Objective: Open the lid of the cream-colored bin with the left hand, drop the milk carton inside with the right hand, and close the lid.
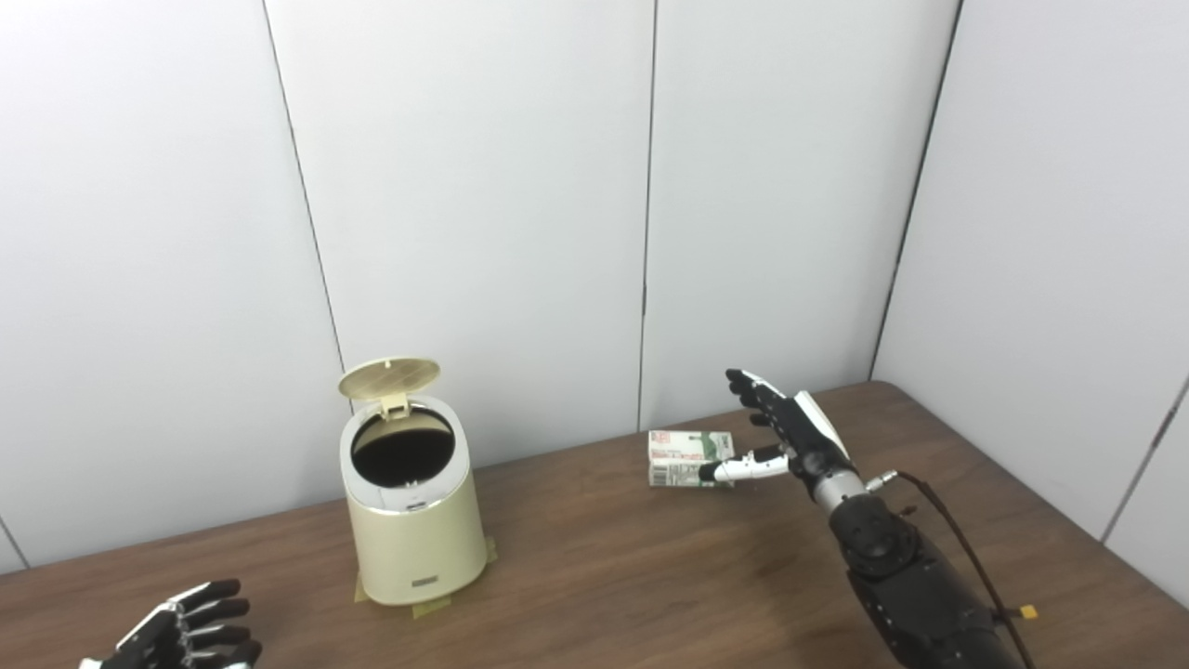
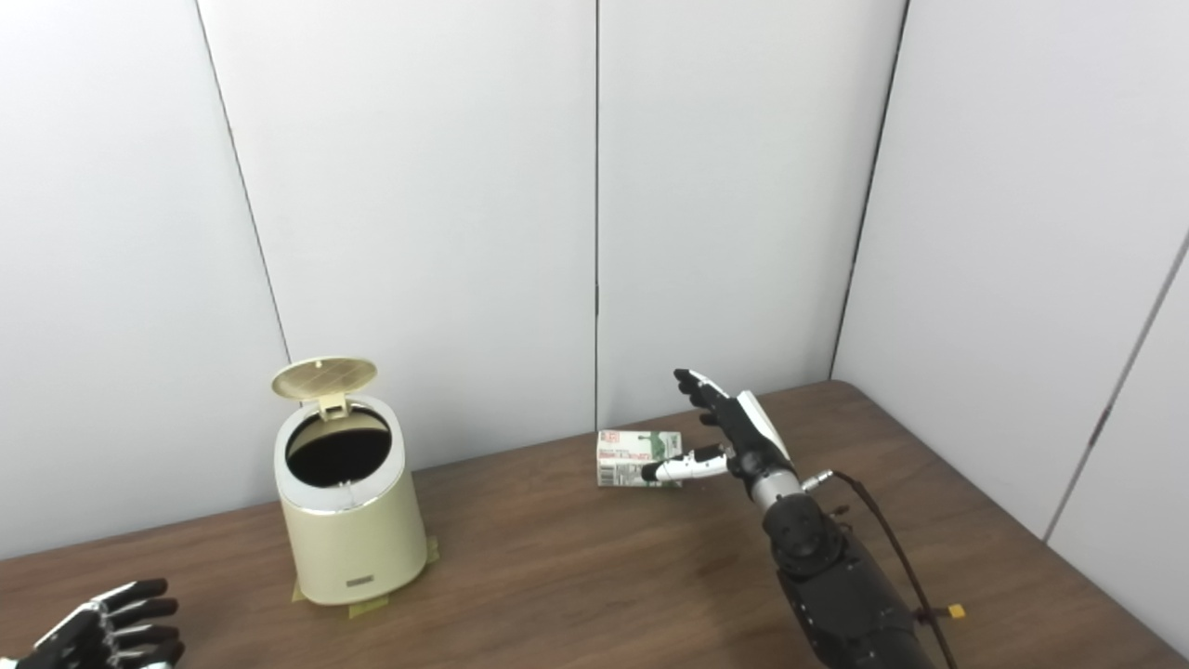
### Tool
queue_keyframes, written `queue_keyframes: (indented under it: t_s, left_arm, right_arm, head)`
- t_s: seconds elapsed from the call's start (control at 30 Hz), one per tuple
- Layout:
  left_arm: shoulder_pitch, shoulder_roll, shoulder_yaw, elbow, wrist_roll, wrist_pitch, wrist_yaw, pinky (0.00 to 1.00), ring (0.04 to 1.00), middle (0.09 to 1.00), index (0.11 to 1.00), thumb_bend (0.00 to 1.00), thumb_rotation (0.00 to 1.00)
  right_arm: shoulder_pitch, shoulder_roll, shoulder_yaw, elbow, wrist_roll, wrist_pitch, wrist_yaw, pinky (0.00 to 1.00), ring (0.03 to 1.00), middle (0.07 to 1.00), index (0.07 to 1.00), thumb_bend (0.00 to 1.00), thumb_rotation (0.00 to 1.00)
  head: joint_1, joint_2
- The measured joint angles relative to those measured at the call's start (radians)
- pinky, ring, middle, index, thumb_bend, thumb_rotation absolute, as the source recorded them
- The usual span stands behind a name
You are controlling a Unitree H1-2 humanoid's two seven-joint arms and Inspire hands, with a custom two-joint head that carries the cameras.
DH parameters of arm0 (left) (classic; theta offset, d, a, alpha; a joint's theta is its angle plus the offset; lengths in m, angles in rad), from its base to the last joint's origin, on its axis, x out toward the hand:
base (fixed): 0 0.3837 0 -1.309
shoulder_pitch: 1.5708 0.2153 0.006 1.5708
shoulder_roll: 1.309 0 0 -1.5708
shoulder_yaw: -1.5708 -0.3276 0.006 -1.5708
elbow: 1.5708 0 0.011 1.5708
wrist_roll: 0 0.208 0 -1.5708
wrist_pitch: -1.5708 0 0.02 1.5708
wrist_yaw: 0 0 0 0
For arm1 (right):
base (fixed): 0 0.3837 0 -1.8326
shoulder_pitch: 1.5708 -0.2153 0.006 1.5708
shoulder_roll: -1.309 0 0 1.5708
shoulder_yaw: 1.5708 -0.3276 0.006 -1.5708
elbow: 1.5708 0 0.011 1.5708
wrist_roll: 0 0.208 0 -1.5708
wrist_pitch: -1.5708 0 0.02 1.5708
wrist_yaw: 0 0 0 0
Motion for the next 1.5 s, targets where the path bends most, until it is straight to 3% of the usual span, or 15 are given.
queue_keyframes:
  t_s: [0.23,0.37,0.43,0.67,0.77,1.0,1.27,1.4,1.5]
  left_arm:
    - [0.000,0.000,-0.002,0.000,0.000,0.000,-0.002,0.52,0.632,0.701,0.726,0.50,0.00]
    - [0.000,0.000,-0.004,0.000,0.000,0.000,-0.002,0.52,0.627,0.698,0.725,0.50,0.00]
    - [0.000,0.000,-0.005,0.000,0.004,0.000,-0.002,0.51,0.620,0.693,0.721,0.50,0.00]
    - [0.000,0.000,-0.012,-0.002,0.007,-0.001,-0.002,0.51,0.618,0.694,0.720,0.49,0.00]
    - [0.000,0.000,-0.013,-0.002,0.007,-0.003,-0.003,0.50,0.609,0.685,0.711,0.49,0.00]
    - [0.003,0.000,-0.021,-0.009,0.011,-0.006,-0.002,0.50,0.612,0.692,0.717,0.49,0.00]
    - [0.015,-0.004,-0.025,-0.030,0.011,0.000,-0.001,0.48,0.609,0.689,0.714,0.48,0.00]
    - [0.015,-0.004,-0.027,-0.031,0.012,0.002,-0.001,0.48,0.612,0.688,0.712,0.47,0.00]
    - [0.015,-0.004,-0.028,-0.032,0.012,0.003,-0.001,0.48,0.612,0.690,0.710,0.47,0.00]
  right_arm:
    - [-0.015,-0.008,0.020,0.044,0.005,-0.001,0.069,0.89,0.927,0.925,0.919,0.88,0.09]
    - [-0.044,-0.008,0.031,0.102,0.007,-0.002,0.109,0.81,0.890,0.923,0.918,0.86,0.10]
    - [-0.058,-0.009,0.042,0.118,0.002,0.002,0.115,0.82,0.894,0.926,0.909,0.85,0.12]
    - [-0.126,-0.024,0.142,0.135,-0.097,0.094,0.151,0.80,0.884,0.911,0.884,0.81,0.05]
    - [-0.173,-0.043,0.193,0.141,-0.150,0.144,0.181,0.81,0.867,0.892,0.867,0.84,0.06]
    - [-0.284,-0.082,0.275,0.208,-0.215,0.156,0.266,0.79,0.842,0.864,0.841,0.89,0.11]
    - [-0.325,-0.100,0.376,0.208,-0.308,0.193,0.353,0.77,0.826,0.860,0.840,0.88,0.14]
    - [-0.343,-0.101,0.409,0.200,-0.343,0.257,0.416,0.79,0.817,0.868,0.853,0.86,0.13]
    - [-0.358,-0.103,0.427,0.164,-0.356,0.312,0.496,0.79,0.818,0.866,0.854,0.89,0.17]
  head:
    - [0.011,0.005]
    - [0.015,0.006]
    - [0.021,0.006]
    - [0.029,0.008]
    - [0.032,0.009]
    - [0.041,0.014]
    - [0.051,0.020]
    - [0.055,0.023]
    - [0.055,0.025]
